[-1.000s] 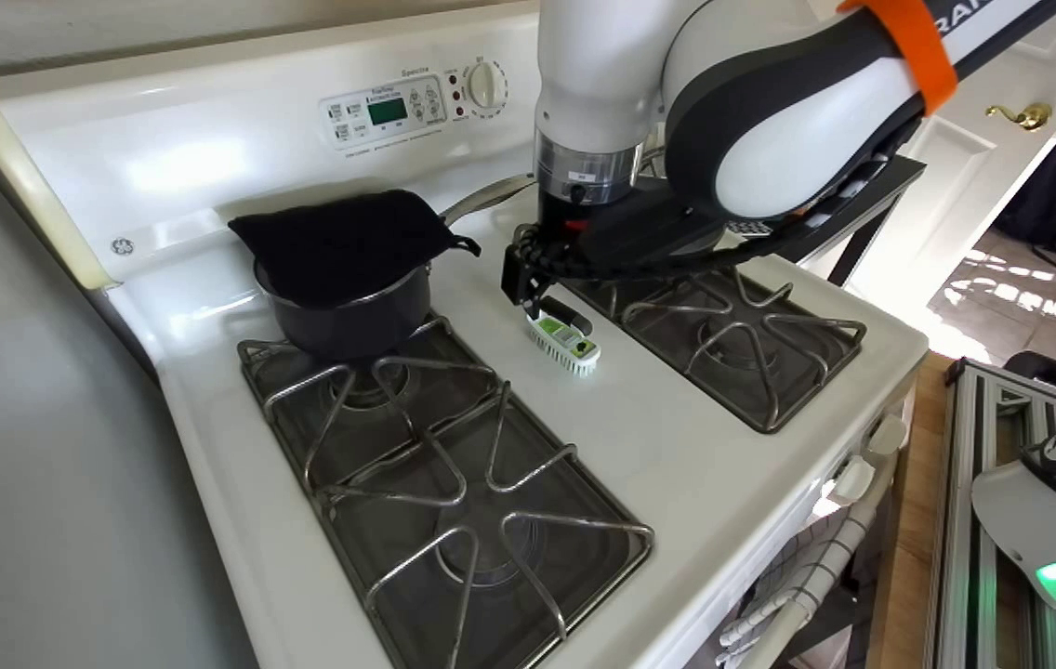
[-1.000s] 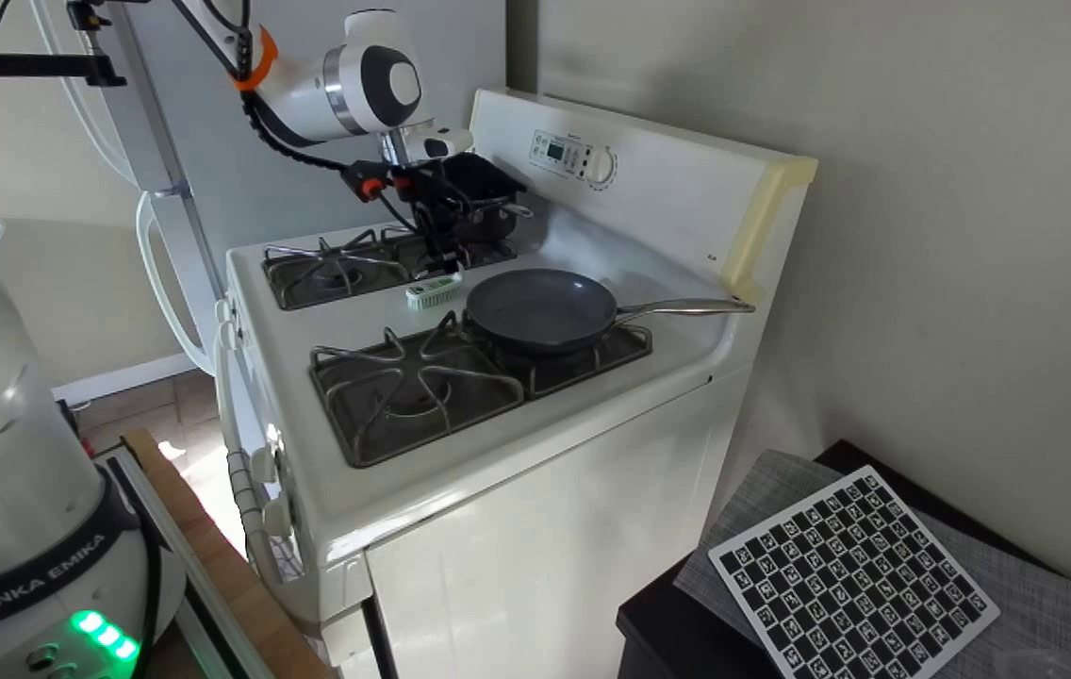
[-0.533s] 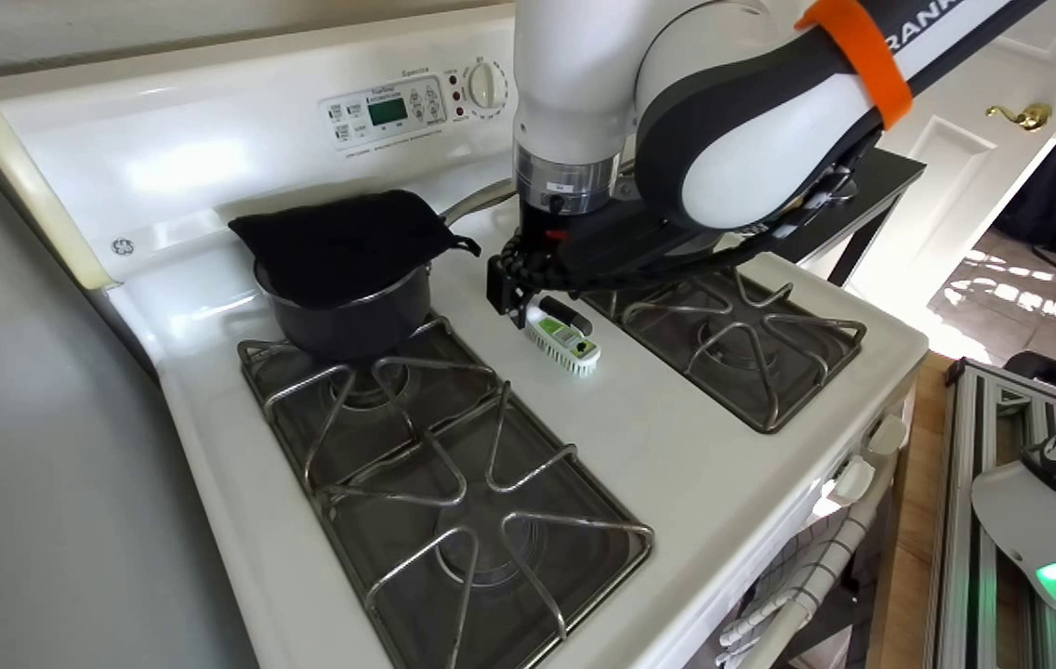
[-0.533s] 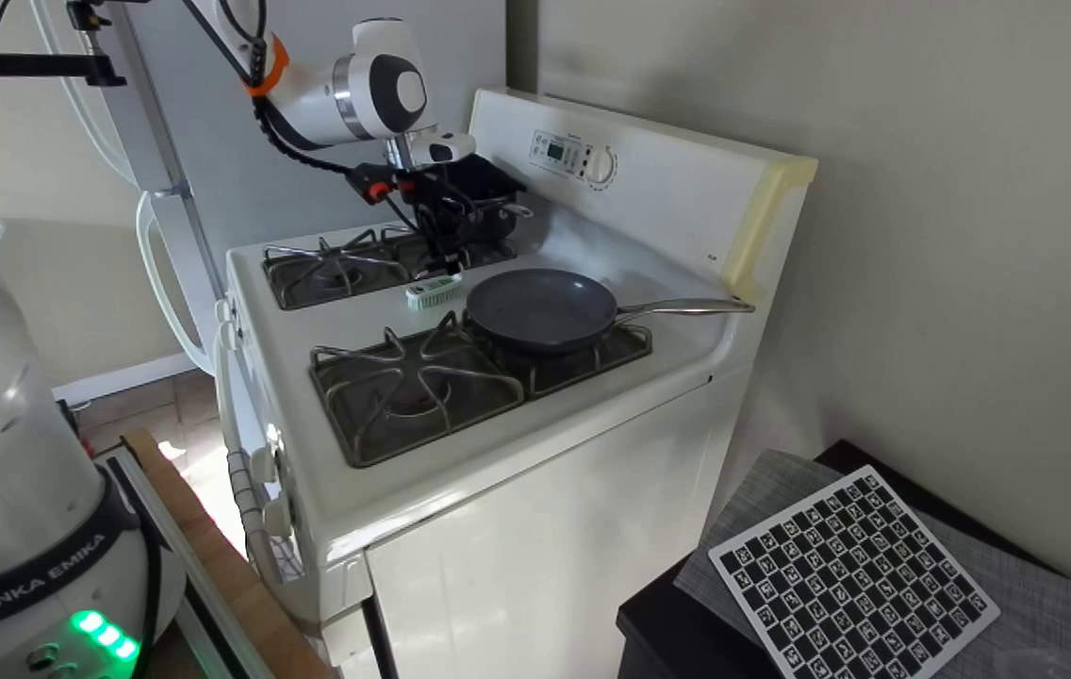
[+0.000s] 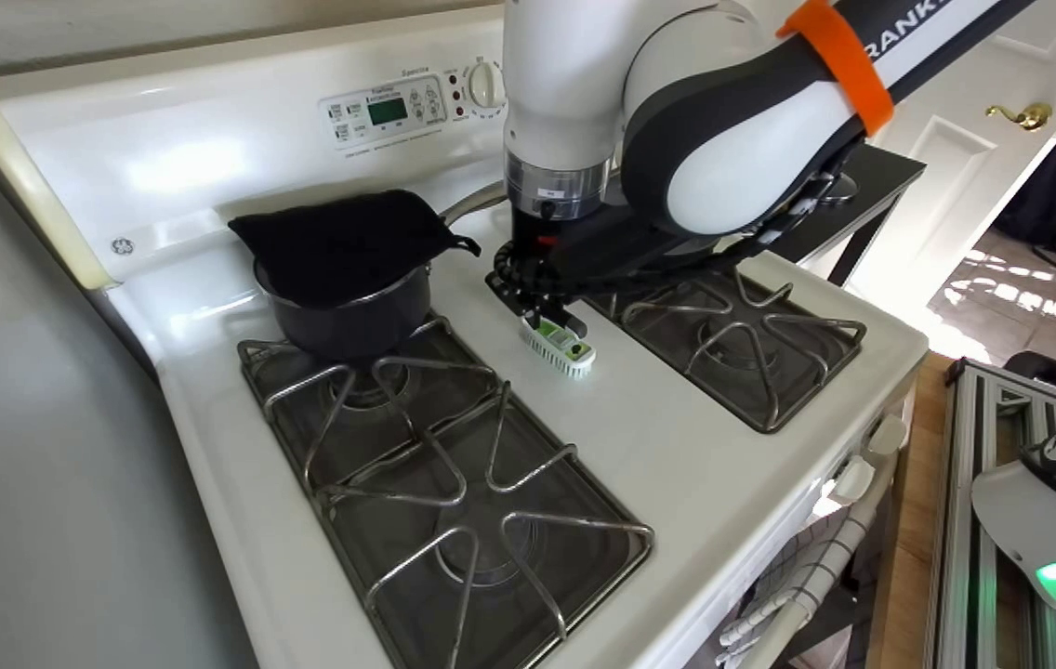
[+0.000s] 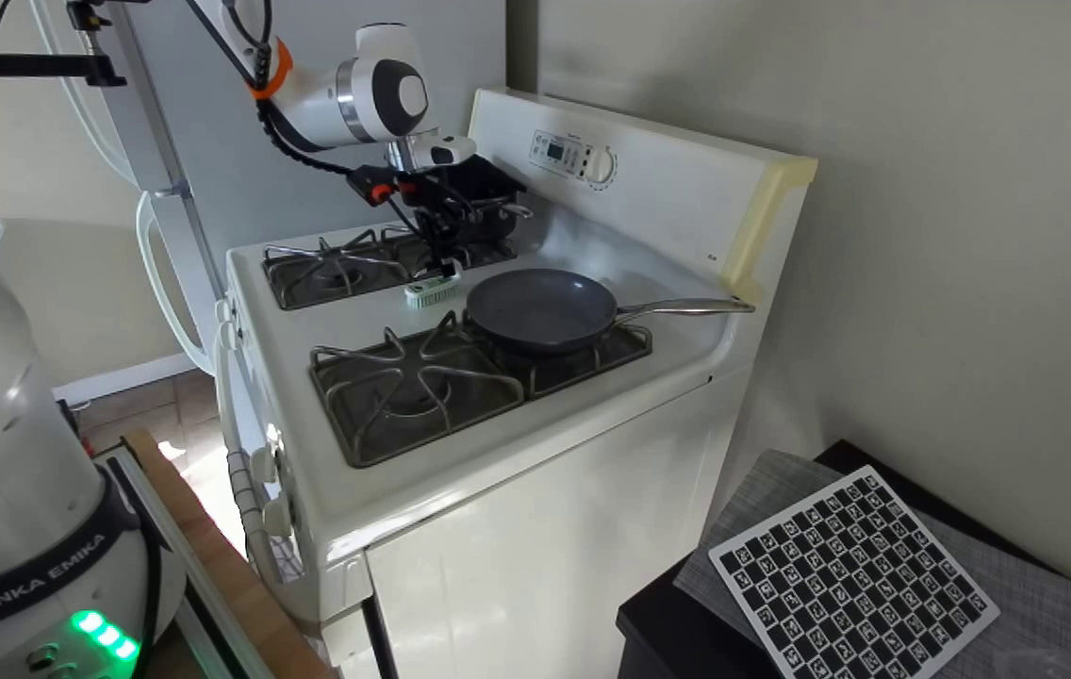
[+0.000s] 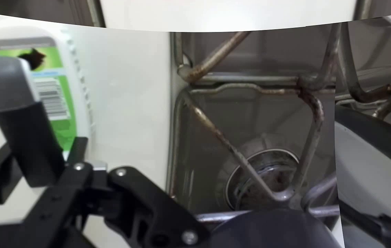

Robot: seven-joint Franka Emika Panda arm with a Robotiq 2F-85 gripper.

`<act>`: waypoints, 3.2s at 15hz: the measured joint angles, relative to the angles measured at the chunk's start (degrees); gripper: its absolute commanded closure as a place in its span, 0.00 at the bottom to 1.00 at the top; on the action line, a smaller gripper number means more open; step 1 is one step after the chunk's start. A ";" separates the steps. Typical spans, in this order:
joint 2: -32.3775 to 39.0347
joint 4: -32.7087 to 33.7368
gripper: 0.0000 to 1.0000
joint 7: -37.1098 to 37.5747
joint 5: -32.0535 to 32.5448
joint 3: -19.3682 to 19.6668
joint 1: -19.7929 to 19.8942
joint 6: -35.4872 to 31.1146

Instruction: Move the pan forward and use the brush in the middle of the plates to brush the inside of the pan

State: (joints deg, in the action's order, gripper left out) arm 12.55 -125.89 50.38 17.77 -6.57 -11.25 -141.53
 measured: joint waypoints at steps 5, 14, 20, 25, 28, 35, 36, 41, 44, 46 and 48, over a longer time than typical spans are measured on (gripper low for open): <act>-0.86 0.27 0.96 0.07 -0.03 0.07 -0.98 1.81; -9.53 0.47 0.96 1.47 0.55 0.12 -1.39 13.32; -14.90 -1.87 0.84 1.70 3.90 2.03 4.03 13.59; -15.19 -2.23 0.96 1.39 3.90 2.27 5.27 13.21; -14.69 -1.85 0.96 1.65 4.03 2.45 6.07 13.31; -14.34 -1.65 0.96 1.66 3.95 5.04 10.23 13.42; -14.34 -1.66 0.96 1.66 3.85 5.29 10.61 13.42; -14.18 -2.81 0.96 2.38 3.84 6.34 11.94 13.43; -14.00 -4.22 0.96 2.91 3.84 6.84 12.52 13.43; -13.67 -5.20 0.96 3.61 3.87 7.19 12.85 13.43; -13.32 -5.85 0.96 4.42 3.90 7.54 13.15 13.43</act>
State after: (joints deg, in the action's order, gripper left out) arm -0.77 -131.74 54.80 21.67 0.96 1.91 -128.10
